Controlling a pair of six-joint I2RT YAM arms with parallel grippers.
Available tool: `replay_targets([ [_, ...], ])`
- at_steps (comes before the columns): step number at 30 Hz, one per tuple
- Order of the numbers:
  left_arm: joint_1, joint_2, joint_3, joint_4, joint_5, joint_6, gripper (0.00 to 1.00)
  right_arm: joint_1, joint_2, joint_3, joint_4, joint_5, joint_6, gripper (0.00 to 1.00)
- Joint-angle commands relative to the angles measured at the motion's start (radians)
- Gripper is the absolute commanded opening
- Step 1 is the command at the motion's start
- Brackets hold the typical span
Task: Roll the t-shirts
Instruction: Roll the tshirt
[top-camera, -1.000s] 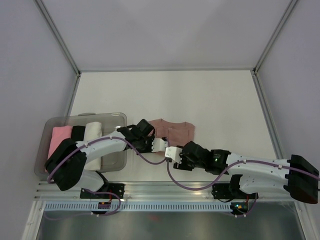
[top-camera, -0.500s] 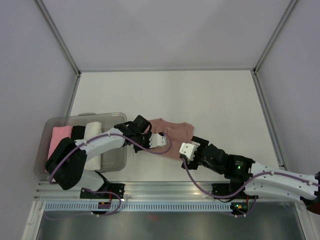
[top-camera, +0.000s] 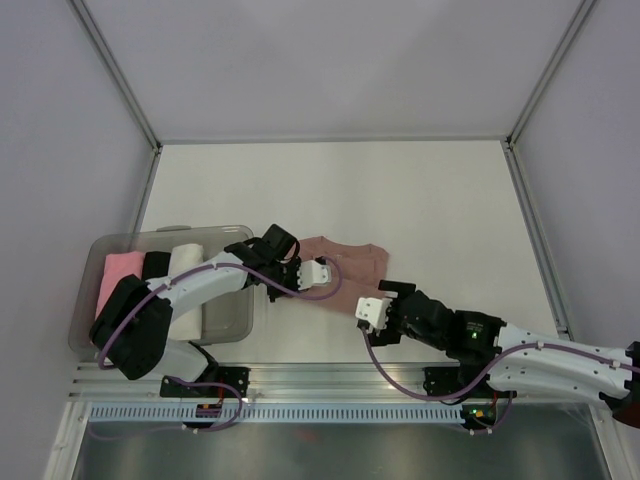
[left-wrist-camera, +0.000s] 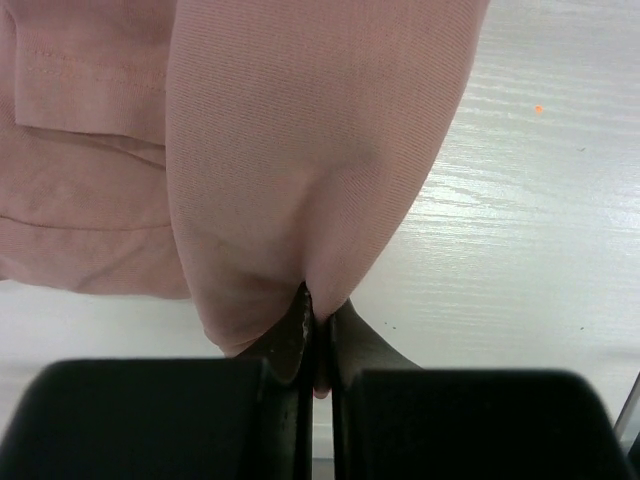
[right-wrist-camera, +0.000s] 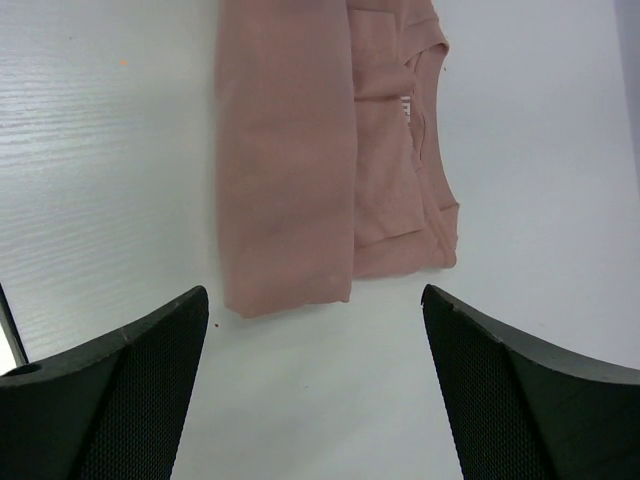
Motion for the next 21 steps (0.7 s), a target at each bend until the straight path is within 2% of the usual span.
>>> replay_targets([
  [1, 0.006, -0.013, 0.040, -0.011, 0.061, -0.023, 0.02, 0.007, 0.033, -0.002, 0.045, -0.026, -0.024, 0.93],
  [5, 0.006, -0.007, 0.052, -0.012, 0.064, -0.021, 0.02, 0.022, 0.213, 0.025, 0.082, -0.089, -0.061, 0.94],
  [8, 0.008, -0.010, 0.052, -0.017, 0.064, -0.019, 0.02, 0.041, 0.329, 0.044, 0.091, -0.025, -0.071, 0.94],
  [14, 0.011, -0.016, 0.046, -0.026, 0.078, -0.018, 0.02, 0.041, 0.422, 0.016, 0.191, 0.061, -0.039, 0.95],
  [21, 0.014, -0.010, 0.050, -0.029, 0.087, -0.003, 0.02, 0.039, 0.527, 0.034, 0.211, 0.113, 0.007, 0.93],
])
